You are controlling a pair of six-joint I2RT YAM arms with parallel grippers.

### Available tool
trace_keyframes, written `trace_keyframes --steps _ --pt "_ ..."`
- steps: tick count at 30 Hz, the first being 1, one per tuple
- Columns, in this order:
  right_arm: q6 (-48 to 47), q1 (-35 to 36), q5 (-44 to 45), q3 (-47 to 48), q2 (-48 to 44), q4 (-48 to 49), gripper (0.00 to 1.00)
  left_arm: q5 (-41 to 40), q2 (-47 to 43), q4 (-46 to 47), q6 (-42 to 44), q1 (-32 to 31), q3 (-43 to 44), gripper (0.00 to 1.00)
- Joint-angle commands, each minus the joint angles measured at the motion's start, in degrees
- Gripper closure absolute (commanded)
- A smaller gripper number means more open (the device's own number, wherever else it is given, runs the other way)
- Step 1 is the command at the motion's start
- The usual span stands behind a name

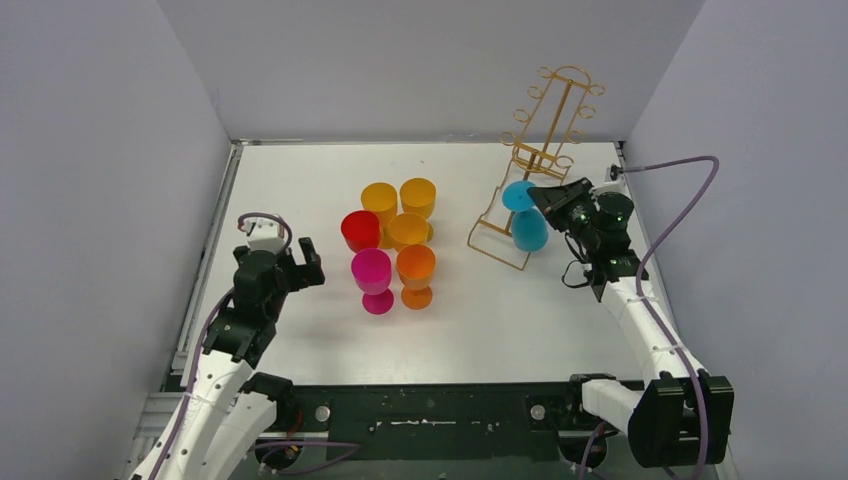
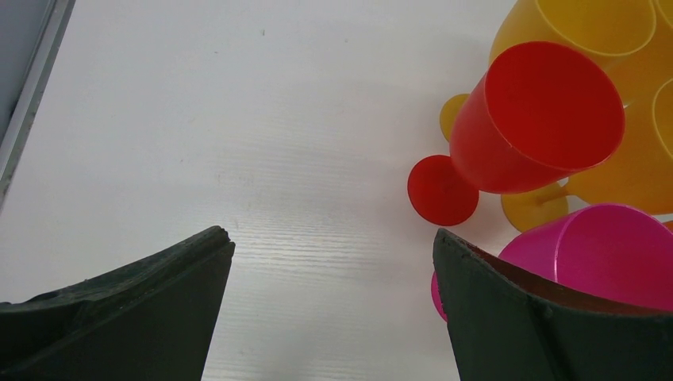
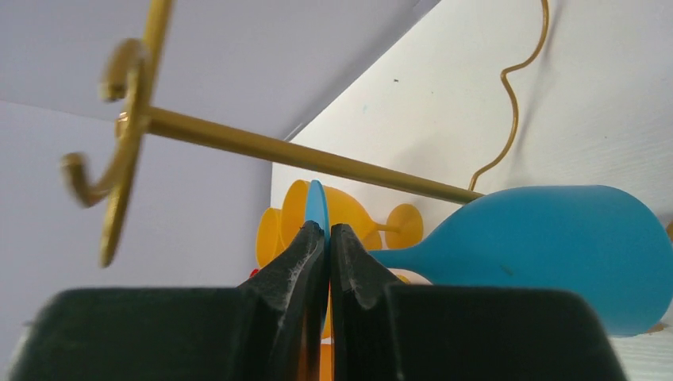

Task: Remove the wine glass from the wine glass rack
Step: Place the wine glass at the center of the board.

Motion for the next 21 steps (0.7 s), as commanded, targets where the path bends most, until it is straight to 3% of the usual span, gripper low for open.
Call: trace_keyframes --steps 1,7,10,14,17,21 --pt "-2.56 0.05 -0.36 3.36 -5.64 -2.68 1.0 -0.9 -1.81 1.25 -1.24 -0.29 1.22 0.04" --pt "-12.22 -0.05 0.1 4.57 -15.08 -20.45 1.0 5.31 -5.84 -6.24 -8.07 -0.22 6.16 0.03" --pt "-14.54 -0.04 -2.47 3.54 -18.81 -24.8 1.0 7.78 -8.17 -7.62 -10.63 -0.33 8.81 0.03" --pt "-13.09 0.14 -10.91 1.28 -22.4 -23.5 1.0 14.36 -9.65 -6.08 -13.22 -0.29 10.6 0.03" --pt "-10.43 1.05 -16.99 -1.62 -23.75 -18.94 1.0 25.28 -9.7 -1.52 -12.62 -0.29 9.11 0.03" --pt "-11.28 5.2 -17.55 -1.2 -24.16 -17.93 1.0 36.0 -8.45 5.97 -13.96 -0.29 6.94 0.03"
